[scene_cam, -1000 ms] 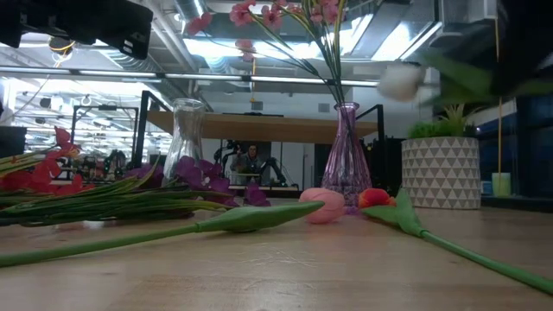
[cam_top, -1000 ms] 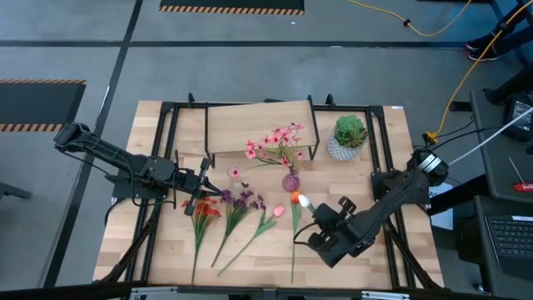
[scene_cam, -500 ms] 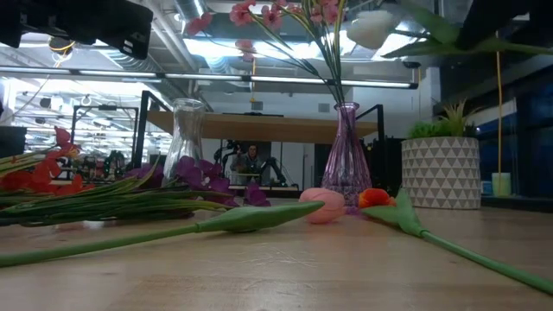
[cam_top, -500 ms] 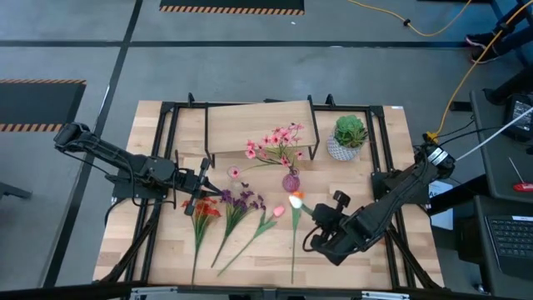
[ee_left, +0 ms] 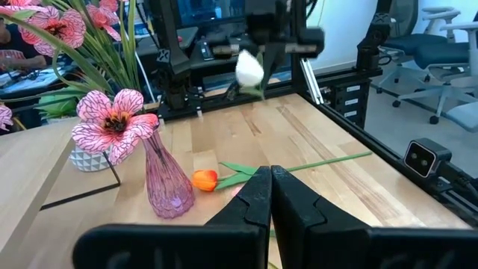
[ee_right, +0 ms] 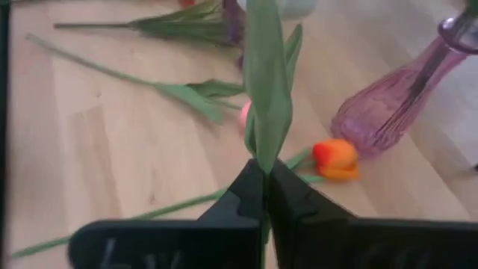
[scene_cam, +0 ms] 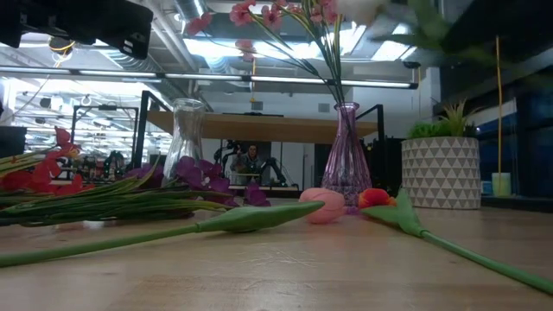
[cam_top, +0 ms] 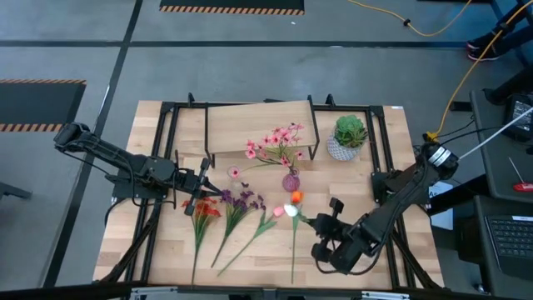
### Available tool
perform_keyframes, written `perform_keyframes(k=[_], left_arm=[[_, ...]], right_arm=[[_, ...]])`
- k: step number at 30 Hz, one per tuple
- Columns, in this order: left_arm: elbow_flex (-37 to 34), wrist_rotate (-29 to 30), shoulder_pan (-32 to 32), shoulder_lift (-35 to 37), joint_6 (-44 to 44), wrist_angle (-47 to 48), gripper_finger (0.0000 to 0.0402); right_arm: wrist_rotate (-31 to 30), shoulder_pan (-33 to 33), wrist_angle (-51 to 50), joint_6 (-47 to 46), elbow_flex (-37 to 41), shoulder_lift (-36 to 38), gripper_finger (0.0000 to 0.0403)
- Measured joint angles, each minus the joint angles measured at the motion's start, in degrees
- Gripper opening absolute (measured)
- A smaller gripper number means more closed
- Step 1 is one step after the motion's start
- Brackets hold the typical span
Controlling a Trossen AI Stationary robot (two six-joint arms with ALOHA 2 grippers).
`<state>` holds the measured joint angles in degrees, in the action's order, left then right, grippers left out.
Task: Pick and place flowers into a vace then onto a shelf
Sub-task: Put the white flower into the pink vase
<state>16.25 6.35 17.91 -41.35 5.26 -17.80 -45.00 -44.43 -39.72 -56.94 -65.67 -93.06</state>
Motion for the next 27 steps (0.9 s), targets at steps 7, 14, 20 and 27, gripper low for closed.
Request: perform_keyframes(k=[7,14,20,27], left_arm=[[0.00,0.00,0.00,-0.01,0.00,-0.02,0.0004],[0.00,0.02,0.01,-0.01,0.00,-0.01,0.0004],[0.00,0.16,0.00,0.01,0.03,-0.22,0.0004],[-0.01,1.83,0.00,-0.01,0.07,-0.90,0.0004]], right_arm=[[-7.95,-0.83,23.07,4.12,18.31,8.84,0.0004],[-15.78,-2.31,42.63,22.61,28.78,17.44,0.0003],[-20.50,-2.08,58.89,39.13,34.73,21.79,0.0002],[-18.62,0.92,82.04,61.29,39.25,23.85,0.0002]])
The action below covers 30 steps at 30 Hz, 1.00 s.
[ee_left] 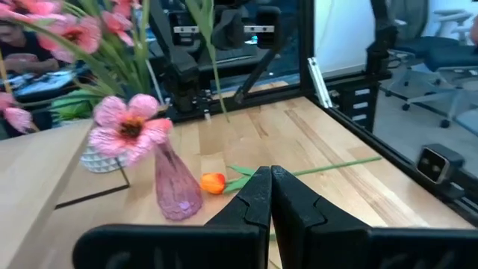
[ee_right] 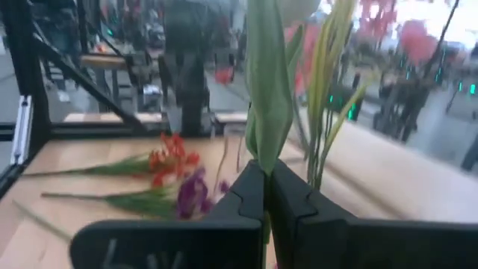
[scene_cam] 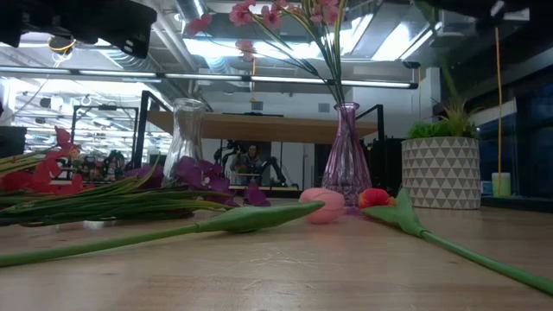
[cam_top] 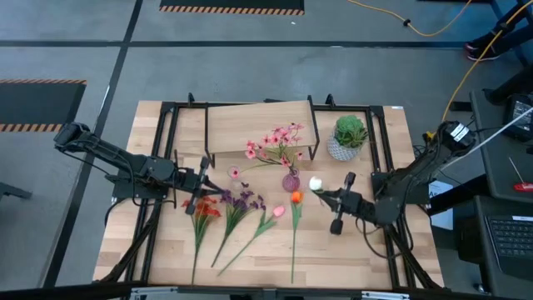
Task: Pick and place flowers into a vace then onto a shelf
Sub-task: Put the white flower into the pink vase
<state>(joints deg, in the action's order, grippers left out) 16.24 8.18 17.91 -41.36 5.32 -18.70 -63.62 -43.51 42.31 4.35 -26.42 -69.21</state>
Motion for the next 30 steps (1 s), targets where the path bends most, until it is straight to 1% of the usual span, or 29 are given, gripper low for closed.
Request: perform_keyframes(k=[1,5,6,8,11,14,15,17,19,21,23,28,30], left_arm=[[-0.01,0.66,0.00,0.00,0.00,-0.22,0.0004],[-0.02,3.49,0.00,0.00,0.00,-0.42,0.0004],[-0.01,4.05,0.00,0.00,0.00,-0.43,0.0004],[-0.01,4.57,0.00,0.00,-0.01,-0.41,0.0004],[-0.02,4.64,0.00,0.00,-0.01,-0.41,0.0004],[-0.01,4.64,0.00,0.00,0.00,-0.41,0.0004],[0.00,4.72,0.00,0.01,-0.01,-0.41,0.0004],[0.00,4.84,0.00,0.00,-0.02,-0.41,0.0004],[-0.01,4.84,0.00,0.00,-0.02,-0.42,0.0004],[-0.01,4.84,0.00,0.00,-0.02,-0.43,0.0004],[-0.02,4.84,0.00,0.00,-0.02,-0.41,0.0004],[0.00,4.84,0.00,0.01,-0.02,-0.42,0.0004],[-0.01,4.88,0.00,0.00,-0.02,-0.41,0.0004]], right_arm=[[1.35,0.59,3.37,3.33,0.62,0.18,0.0002],[11.03,3.44,14.65,14.18,3.07,2.25,0.0002],[13.10,4.11,16.28,15.80,3.73,3.10,0.0002],[15.02,5.51,18.21,18.17,5.25,5.05,0.0002],[18.29,8.05,19.01,18.53,7.47,8.05,0.0002],[25.33,11.33,21.81,18.62,9.73,9.73,0.0002],[26.87,12.42,22.84,18.98,10.40,10.13,0.0002],[28.41,14.69,25.48,20.01,11.78,10.53,0.0002],[31.63,16.99,28.31,20.34,13.11,10.52,0.0002],[36.99,19.19,31.04,20.49,13.83,10.50,0.0002],[40.79,21.18,32.27,20.56,13.91,10.54,0.0002],[47.09,25.63,34.40,18.72,13.93,8.96,0.0002],[47.85,27.24,35.19,17.99,13.84,7.58,0.0002]])
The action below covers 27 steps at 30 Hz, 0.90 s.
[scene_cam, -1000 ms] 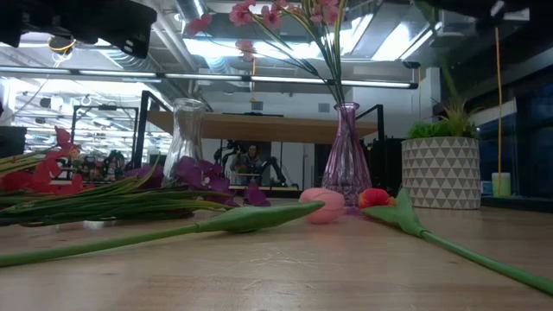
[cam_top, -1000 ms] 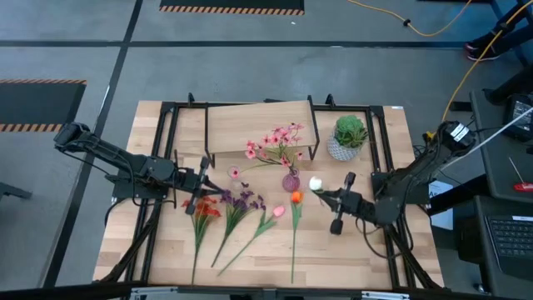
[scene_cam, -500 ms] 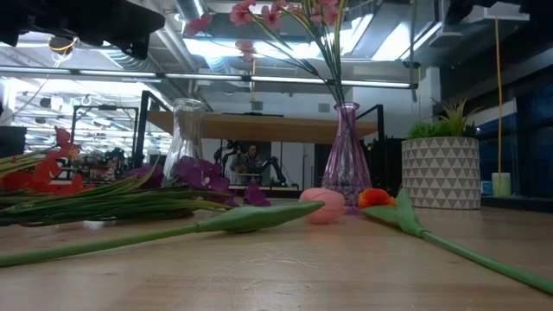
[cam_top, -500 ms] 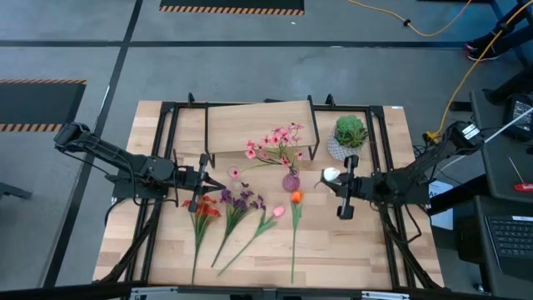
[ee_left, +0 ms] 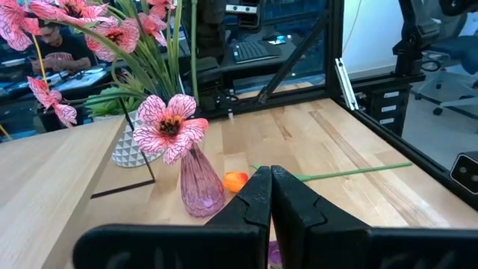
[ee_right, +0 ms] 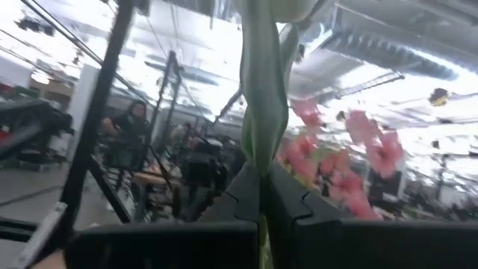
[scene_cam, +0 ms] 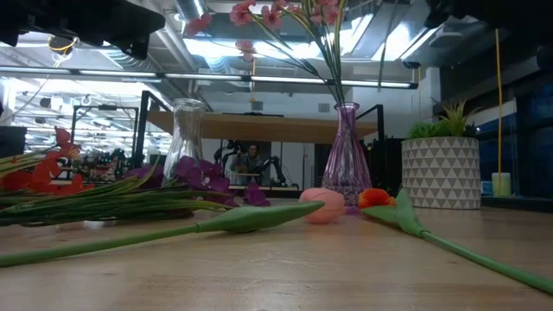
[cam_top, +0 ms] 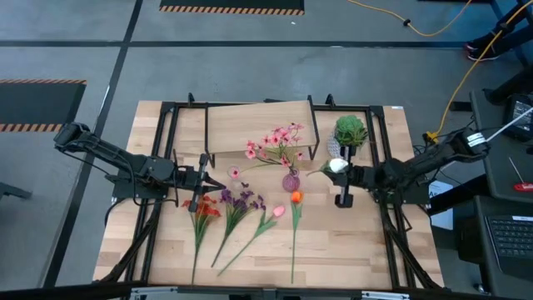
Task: Pick and place flowers into a vace then onto a shelf
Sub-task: Put the white flower into the pink vase
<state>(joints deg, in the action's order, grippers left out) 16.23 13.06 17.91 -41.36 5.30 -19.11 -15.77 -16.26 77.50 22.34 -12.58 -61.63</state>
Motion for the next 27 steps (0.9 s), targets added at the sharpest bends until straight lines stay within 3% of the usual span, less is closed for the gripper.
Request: perform_keyframes(k=[12,27], left_arm=[[0.00,3.88,0.00,0.00,0.00,-0.02,0.0004],[0.01,3.87,0.00,0.00,0.00,0.00,0.0004]], right_arm=[[0.50,6.27,3.46,-2.02,-4.67,-10.10,0.0001],[1.01,6.46,6.04,-5.65,-4.74,-12.64,0.0000]])
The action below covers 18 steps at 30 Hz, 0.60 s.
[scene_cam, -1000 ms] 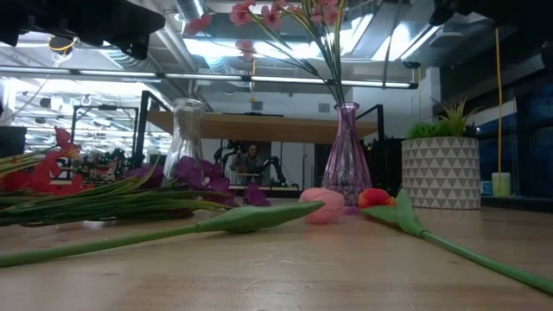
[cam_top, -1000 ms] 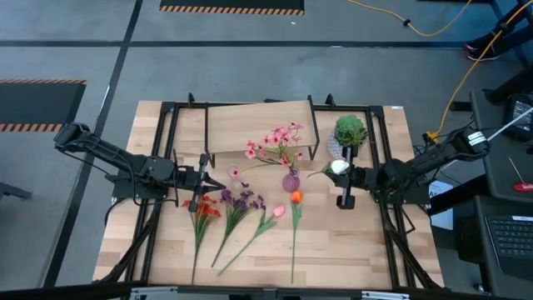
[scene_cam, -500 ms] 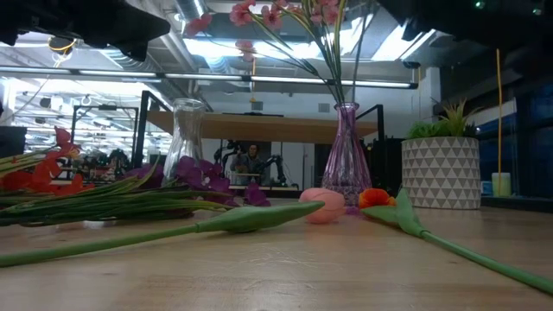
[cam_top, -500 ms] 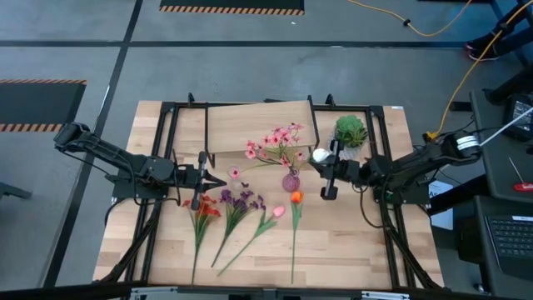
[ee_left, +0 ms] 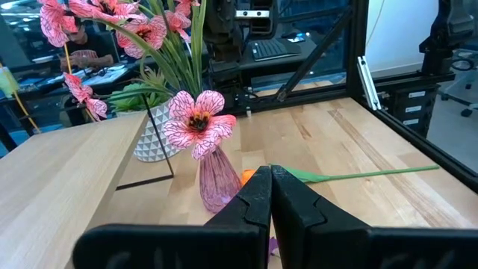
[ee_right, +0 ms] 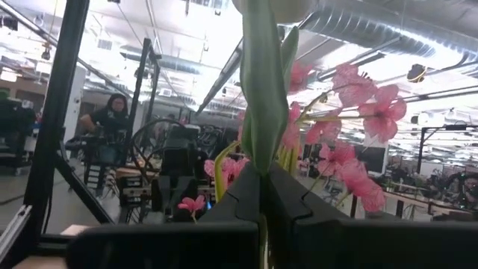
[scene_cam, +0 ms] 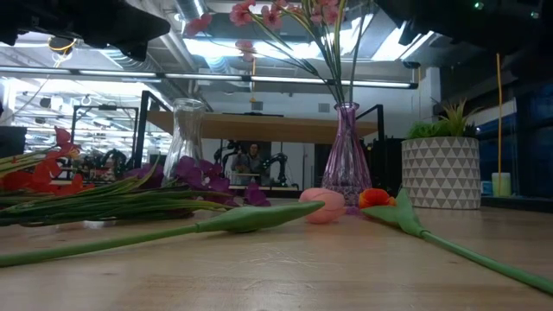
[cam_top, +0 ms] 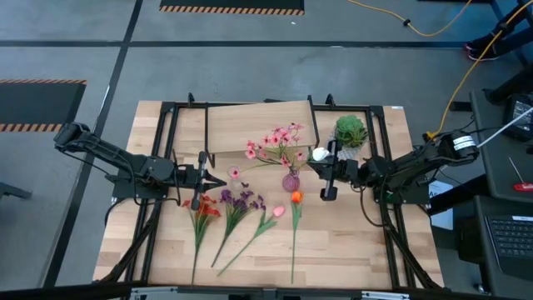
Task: Pick and place flowers into a vace then onto a shelf
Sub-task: Put the white flower into the pink vase
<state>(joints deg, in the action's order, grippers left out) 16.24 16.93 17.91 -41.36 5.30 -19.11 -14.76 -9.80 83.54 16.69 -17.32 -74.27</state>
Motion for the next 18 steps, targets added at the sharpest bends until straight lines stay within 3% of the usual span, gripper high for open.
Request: perform_keyframes(k=[18], left_arm=[[-0.01,-0.04,0.00,0.00,-0.02,0.00,0.0004]], right_arm=[[-1.66,0.00,5.80,-1.65,-0.02,-12.67,0.0000]])
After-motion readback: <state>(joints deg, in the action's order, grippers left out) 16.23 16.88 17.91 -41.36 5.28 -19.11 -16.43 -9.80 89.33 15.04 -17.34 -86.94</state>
